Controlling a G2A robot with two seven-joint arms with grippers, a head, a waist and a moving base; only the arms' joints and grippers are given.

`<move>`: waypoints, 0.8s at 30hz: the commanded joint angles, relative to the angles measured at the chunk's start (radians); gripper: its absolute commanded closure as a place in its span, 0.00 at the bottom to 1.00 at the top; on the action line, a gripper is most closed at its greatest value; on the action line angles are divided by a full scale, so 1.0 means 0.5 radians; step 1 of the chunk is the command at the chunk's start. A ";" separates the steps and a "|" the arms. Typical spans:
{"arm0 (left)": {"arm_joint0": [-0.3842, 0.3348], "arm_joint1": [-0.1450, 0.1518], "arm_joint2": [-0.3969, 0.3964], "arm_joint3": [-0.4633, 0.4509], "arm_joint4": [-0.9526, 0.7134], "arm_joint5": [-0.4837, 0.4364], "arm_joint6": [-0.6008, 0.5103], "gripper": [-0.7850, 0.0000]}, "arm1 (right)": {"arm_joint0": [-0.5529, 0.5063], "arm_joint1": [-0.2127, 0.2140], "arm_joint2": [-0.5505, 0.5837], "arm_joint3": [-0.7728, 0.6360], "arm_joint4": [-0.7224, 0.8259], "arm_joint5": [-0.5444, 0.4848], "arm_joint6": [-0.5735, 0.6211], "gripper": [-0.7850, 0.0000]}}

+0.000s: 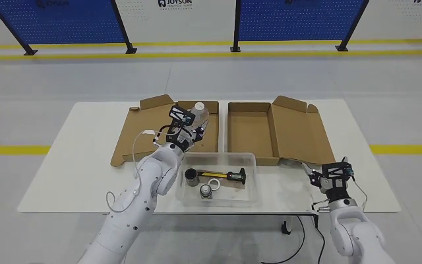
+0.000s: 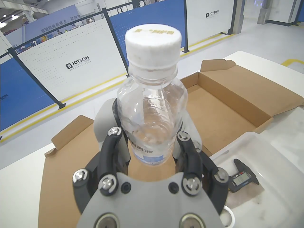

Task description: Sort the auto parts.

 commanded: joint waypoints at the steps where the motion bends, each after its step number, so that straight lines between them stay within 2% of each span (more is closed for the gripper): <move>1: 0.000 0.000 0.000 0.000 0.000 0.000 0.000 1.00 | 0.000 0.000 0.000 0.000 0.000 0.000 0.000 0.00; 12: 0.000 0.000 0.000 0.000 0.000 0.000 0.000 1.00 | 0.000 0.000 0.000 0.000 0.000 0.000 0.000 0.00; 13: 0.000 0.000 0.000 0.000 0.000 0.000 0.000 0.91 | 0.000 0.000 0.000 0.000 0.000 0.000 0.000 0.00; 14: 0.004 0.000 -0.001 -0.001 -0.001 0.000 0.003 1.00 | 0.000 0.000 0.000 0.000 0.000 0.000 0.000 0.00; 19: -0.025 -0.008 -0.003 0.032 0.047 0.021 0.033 1.00 | 0.000 0.000 0.000 0.000 0.000 0.000 0.000 0.00; 24: -0.128 -0.034 0.037 0.208 0.033 0.045 0.036 1.00 | 0.000 0.000 0.000 0.000 0.000 0.000 0.000 0.00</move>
